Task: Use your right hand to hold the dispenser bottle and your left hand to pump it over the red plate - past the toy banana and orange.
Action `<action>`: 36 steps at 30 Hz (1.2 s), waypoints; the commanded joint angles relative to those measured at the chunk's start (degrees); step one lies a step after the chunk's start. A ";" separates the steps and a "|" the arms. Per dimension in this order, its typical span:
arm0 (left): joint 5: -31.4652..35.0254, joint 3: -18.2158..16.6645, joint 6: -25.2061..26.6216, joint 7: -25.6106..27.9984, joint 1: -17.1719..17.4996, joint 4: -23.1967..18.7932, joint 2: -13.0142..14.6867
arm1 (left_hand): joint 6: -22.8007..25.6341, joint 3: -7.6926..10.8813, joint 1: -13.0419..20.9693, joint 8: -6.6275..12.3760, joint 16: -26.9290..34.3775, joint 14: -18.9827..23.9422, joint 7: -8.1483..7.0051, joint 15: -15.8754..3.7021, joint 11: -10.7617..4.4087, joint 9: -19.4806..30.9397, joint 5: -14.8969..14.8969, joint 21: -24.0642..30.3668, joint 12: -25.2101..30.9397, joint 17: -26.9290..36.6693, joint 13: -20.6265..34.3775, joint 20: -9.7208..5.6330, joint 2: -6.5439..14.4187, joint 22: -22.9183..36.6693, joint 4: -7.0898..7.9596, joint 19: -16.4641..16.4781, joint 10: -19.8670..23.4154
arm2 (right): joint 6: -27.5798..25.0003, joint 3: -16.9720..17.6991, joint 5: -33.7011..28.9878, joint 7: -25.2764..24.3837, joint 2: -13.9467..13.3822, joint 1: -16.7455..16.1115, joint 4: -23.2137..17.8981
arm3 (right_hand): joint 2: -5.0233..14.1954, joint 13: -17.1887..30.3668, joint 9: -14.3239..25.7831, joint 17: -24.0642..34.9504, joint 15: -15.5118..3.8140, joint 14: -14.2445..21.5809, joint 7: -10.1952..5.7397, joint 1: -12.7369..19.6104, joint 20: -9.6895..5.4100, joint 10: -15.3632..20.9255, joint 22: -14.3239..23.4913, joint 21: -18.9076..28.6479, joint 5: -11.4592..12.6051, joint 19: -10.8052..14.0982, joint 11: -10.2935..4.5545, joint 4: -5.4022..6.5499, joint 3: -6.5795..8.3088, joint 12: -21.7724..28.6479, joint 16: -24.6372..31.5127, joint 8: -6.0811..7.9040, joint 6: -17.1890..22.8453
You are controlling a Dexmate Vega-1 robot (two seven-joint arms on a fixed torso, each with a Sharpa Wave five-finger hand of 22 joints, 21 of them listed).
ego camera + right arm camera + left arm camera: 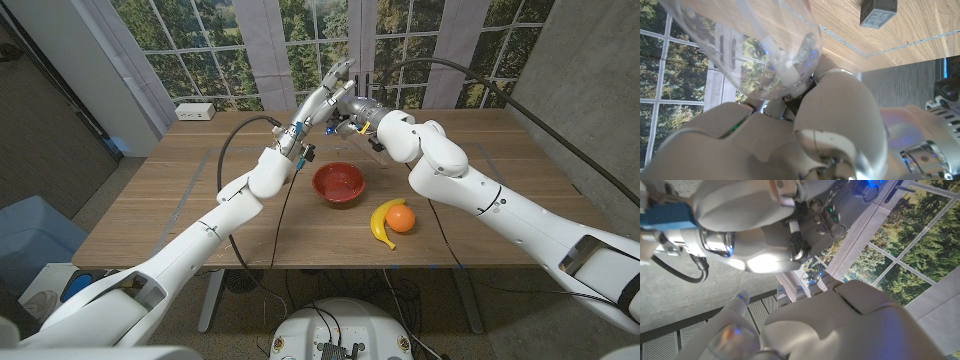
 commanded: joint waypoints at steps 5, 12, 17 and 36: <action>2.45 -2.17 5.52 2.64 2.60 -4.14 2.36 | 0.47 0.01 0.33 -0.10 0.25 0.26 -0.17 -1.33 -0.09 0.18 0.14 0.23 0.26 0.05 -0.07 -0.10 0.12 -0.07 -0.29 0.23 0.28 | -0.11 1.41 2.28 -2.51 -0.95 -1.08 0.36 | 0.29 0.24 0.15 0.17 -0.03 0.82 -0.04 0.23 -9.07 0.29 0.15 0.53 0.27 -0.35 0.24 -0.14 -0.15 -0.40 -0.03 -0.23 0.56; 3.43 -3.14 9.46 3.60 4.47 -6.78 4.03 | 0.60 0.00 0.35 -0.06 0.26 0.36 -0.19 -1.23 -0.19 0.18 0.14 0.25 0.27 0.05 -0.07 -0.07 0.12 -0.08 -0.34 0.32 0.38 | -0.33 1.78 2.97 -3.49 -1.59 -1.59 0.23 | 0.30 0.49 0.17 0.30 -0.01 0.89 -0.04 0.26 -9.08 0.32 0.14 0.67 0.28 -0.49 0.07 -0.12 -0.15 -0.39 -0.10 -0.31 0.65; 3.00 -4.05 10.41 4.69 5.76 -8.05 4.87 | 0.73 0.00 0.36 -0.03 0.30 0.52 -0.30 -1.21 -0.22 0.18 0.13 0.28 0.29 0.05 -0.07 0.01 0.12 -0.08 -0.38 0.44 0.52 | 0.15 2.37 4.12 -4.27 -2.00 -1.92 0.13 | 0.34 0.53 0.18 0.36 0.01 0.92 -0.03 0.25 -9.07 0.23 0.12 0.75 0.29 -0.62 0.04 -0.08 -0.16 -0.51 -0.19 -0.40 0.66; -3.22 -7.30 15.63 3.92 9.99 -12.18 7.10 | 1.13 -0.02 0.40 0.01 0.23 0.62 -0.35 -1.02 -0.12 0.18 0.12 0.30 0.23 0.04 -0.07 0.06 0.10 -0.08 -0.54 0.73 0.62 | 5.18 7.84 11.99 -14.33 -2.94 -6.90 1.60 | 0.31 0.67 0.22 0.44 0.00 0.94 -0.05 0.37 -9.08 0.44 0.13 1.07 0.29 -0.83 -0.03 -0.11 -0.18 -0.64 -0.49 -0.61 0.73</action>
